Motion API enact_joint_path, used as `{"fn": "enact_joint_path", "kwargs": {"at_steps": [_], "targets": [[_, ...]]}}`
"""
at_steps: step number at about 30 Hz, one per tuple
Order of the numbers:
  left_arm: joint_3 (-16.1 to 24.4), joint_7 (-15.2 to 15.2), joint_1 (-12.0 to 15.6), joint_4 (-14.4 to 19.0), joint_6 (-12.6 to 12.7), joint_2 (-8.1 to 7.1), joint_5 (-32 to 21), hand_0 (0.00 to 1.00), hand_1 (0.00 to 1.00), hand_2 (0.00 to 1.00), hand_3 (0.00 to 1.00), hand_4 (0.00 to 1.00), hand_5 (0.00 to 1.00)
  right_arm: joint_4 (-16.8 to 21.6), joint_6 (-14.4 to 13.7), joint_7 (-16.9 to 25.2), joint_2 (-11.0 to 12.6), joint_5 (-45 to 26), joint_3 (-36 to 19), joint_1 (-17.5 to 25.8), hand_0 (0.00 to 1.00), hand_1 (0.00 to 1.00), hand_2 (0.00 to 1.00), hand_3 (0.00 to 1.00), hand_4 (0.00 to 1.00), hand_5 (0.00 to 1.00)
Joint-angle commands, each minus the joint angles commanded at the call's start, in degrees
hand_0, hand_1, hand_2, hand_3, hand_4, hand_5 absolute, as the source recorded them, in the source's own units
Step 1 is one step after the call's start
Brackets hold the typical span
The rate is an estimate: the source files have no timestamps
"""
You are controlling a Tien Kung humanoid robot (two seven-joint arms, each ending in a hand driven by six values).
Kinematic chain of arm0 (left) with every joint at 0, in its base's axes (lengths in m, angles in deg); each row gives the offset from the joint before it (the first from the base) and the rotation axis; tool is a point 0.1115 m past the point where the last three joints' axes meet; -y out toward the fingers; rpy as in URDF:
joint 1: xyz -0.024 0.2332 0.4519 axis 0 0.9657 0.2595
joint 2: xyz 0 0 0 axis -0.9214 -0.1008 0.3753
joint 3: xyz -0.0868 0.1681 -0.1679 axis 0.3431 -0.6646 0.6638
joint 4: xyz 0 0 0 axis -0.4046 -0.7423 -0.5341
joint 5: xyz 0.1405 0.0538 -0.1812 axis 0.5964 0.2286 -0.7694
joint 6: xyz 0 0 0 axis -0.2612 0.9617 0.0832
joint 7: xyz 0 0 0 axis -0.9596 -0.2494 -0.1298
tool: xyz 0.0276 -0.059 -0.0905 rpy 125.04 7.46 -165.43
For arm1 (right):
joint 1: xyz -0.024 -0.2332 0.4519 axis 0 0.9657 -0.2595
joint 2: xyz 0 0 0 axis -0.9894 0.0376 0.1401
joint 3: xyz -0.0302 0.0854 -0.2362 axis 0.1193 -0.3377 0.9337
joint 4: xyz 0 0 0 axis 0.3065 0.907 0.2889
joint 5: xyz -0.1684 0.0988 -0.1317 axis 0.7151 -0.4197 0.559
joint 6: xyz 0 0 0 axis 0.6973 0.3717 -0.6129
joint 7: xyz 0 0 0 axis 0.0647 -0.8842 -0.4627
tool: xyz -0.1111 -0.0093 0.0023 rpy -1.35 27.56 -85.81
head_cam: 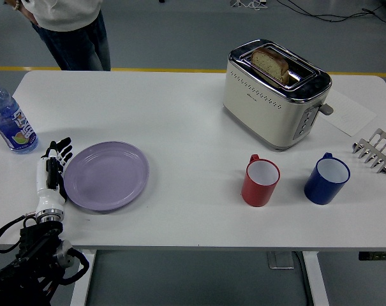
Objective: Push plate across desktop
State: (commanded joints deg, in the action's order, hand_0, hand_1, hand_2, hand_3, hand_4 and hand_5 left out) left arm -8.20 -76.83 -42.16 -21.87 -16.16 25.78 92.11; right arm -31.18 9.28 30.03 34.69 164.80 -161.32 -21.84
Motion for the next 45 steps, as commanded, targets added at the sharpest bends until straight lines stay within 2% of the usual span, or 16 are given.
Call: {"fn": "enact_joint_path", "kwargs": {"at_steps": [26,45], "targets": [[-7.7,0.0,-1.3,1.6,0.5,1.32,-2.0,0.777,0.791,0.775,0.643,0.455,0.998,0.0,0.0,-0.1,0.0,-0.6,0.3,0.2,0.634,0.61,0.64,0.579,0.361,0.148],[-18.6,0.0,-4.4,1.4,2.3,2.0,-8.0,0.777,0.789,0.775,0.645,0.455,0.998,0.0,0.1,-0.2,0.3,-1.0,0.7,0.6,0.634,0.61,0.64,0.579,0.361,0.149]]}}
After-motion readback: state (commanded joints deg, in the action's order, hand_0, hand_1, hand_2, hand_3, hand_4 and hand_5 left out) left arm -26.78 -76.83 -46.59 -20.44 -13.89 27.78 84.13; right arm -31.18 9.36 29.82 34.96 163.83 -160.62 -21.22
